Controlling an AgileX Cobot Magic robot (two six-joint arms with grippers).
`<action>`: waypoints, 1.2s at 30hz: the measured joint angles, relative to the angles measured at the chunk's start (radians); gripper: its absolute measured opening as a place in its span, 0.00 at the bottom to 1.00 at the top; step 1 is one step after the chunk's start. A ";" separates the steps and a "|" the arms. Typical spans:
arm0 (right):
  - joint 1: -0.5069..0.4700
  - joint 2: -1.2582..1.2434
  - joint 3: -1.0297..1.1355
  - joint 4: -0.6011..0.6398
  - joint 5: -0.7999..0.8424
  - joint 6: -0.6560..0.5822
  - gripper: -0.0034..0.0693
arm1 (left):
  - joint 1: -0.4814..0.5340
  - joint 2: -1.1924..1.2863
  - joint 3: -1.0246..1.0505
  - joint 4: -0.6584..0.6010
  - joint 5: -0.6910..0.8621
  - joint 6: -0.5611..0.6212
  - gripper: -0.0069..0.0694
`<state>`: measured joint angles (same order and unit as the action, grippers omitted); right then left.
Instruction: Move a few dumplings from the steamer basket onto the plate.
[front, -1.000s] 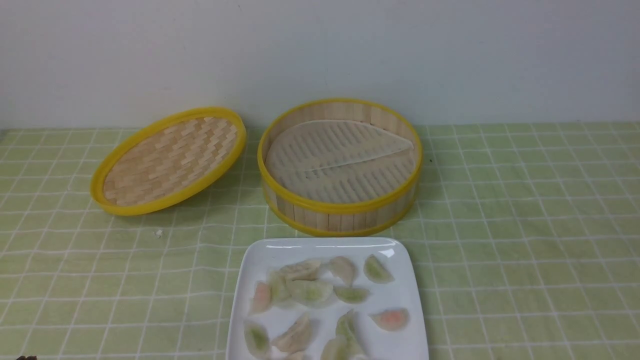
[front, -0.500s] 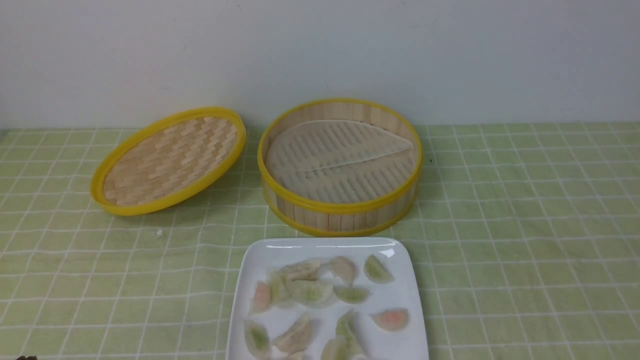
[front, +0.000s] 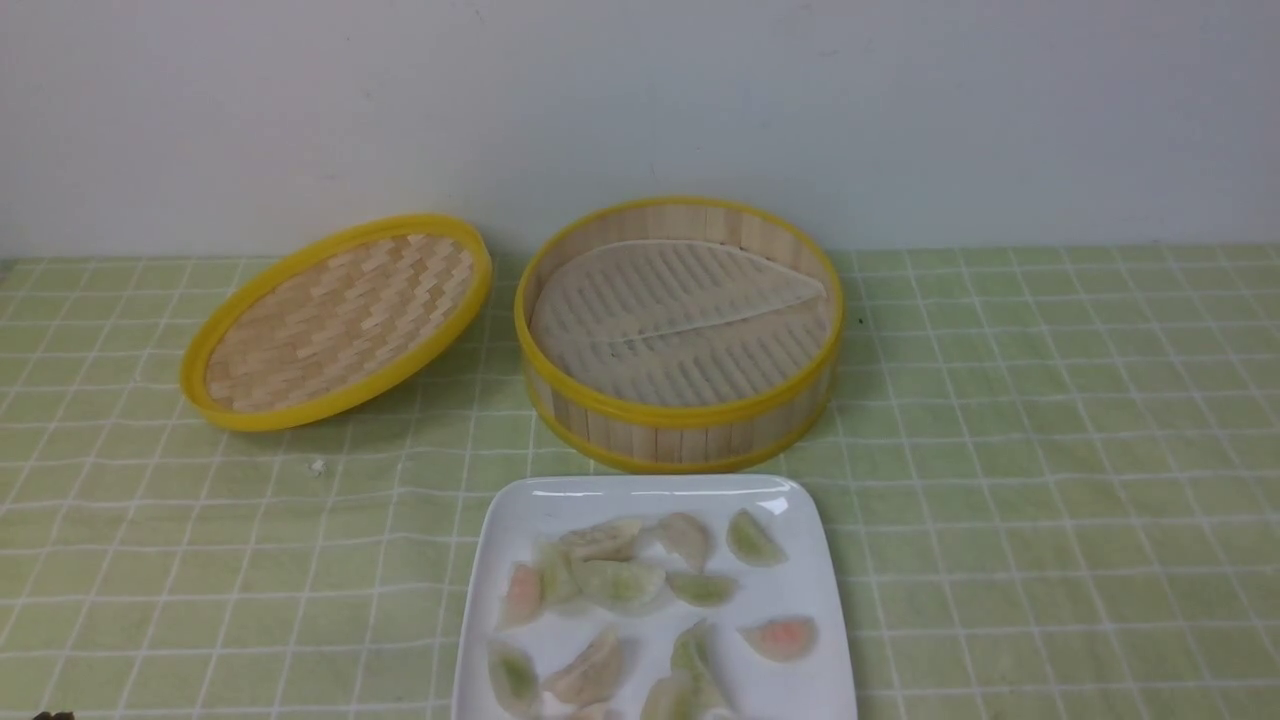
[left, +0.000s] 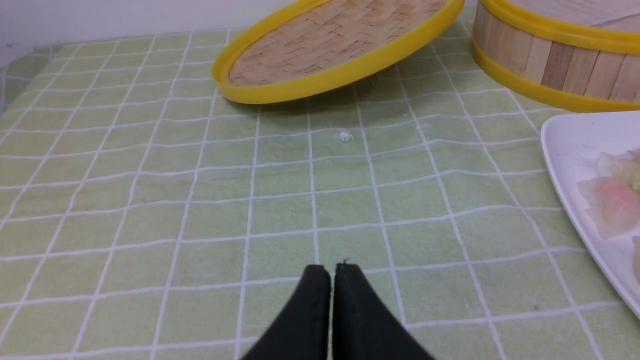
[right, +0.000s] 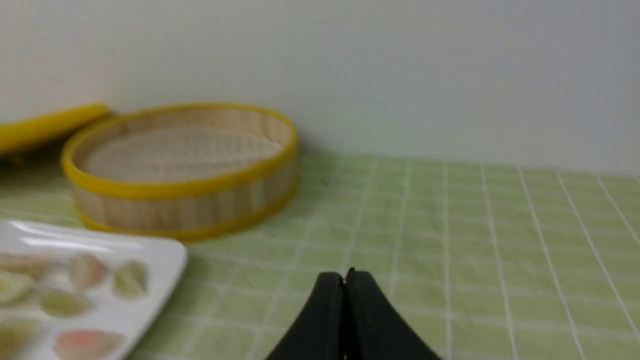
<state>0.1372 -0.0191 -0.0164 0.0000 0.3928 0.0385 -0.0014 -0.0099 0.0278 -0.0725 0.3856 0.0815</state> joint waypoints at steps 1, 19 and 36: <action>-0.036 0.001 0.025 0.000 0.013 0.000 0.03 | 0.000 0.000 0.000 0.000 0.000 0.000 0.08; -0.118 0.002 0.034 0.000 0.011 -0.003 0.03 | 0.001 0.000 0.000 0.000 -0.001 0.000 0.08; -0.118 0.002 0.034 0.000 0.011 -0.003 0.03 | 0.001 0.000 0.000 0.000 -0.001 0.000 0.08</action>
<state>0.0189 -0.0167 0.0179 0.0000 0.4035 0.0358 -0.0009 -0.0099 0.0278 -0.0725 0.3846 0.0815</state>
